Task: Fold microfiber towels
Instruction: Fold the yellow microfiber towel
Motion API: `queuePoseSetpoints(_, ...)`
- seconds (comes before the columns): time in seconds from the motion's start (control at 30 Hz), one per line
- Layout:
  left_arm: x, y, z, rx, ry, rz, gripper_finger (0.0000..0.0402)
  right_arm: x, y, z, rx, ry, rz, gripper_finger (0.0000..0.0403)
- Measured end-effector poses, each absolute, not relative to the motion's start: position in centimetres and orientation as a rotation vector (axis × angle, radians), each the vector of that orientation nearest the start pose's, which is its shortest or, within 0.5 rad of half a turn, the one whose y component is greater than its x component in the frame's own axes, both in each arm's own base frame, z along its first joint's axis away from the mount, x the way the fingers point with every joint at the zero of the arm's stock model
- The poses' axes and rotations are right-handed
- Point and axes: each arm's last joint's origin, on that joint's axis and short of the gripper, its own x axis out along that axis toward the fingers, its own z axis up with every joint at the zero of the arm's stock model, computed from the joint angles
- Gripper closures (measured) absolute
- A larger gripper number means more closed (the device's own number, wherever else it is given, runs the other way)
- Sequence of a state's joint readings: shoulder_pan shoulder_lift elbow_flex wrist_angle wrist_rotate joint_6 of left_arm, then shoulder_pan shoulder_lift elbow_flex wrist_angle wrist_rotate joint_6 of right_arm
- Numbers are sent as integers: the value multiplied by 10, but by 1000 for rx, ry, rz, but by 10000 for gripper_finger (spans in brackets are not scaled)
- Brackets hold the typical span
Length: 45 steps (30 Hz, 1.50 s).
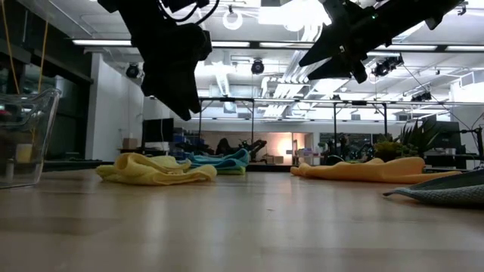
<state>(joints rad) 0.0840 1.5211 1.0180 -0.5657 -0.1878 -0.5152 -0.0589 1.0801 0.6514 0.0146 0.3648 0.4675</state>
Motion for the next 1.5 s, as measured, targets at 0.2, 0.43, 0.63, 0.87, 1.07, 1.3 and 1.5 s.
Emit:
queuePoseSetpoints(0.2,296,36,214,-552,932,652,167,228,-24,249,390,330,-509,199)
queuePoseSetpoints(0.43,310,19,194,-654,989,672,165,227,-24,246,383,363,-516,199)
queuePoseSetpoints(0.63,339,15,190,-568,1133,783,165,226,-24,245,382,372,-518,199)
queuePoseSetpoints(0.87,349,17,178,-552,1230,914,165,226,-24,244,379,387,-521,199)
queuePoseSetpoints(1.07,349,15,178,-626,1204,948,170,226,-24,244,378,389,-522,199)
queuePoseSetpoints(1.3,349,11,178,-637,1196,951,219,226,-24,244,403,383,-527,199)
queuePoseSetpoints(1.5,354,12,165,-626,1214,951,260,226,-24,244,404,383,-527,199)
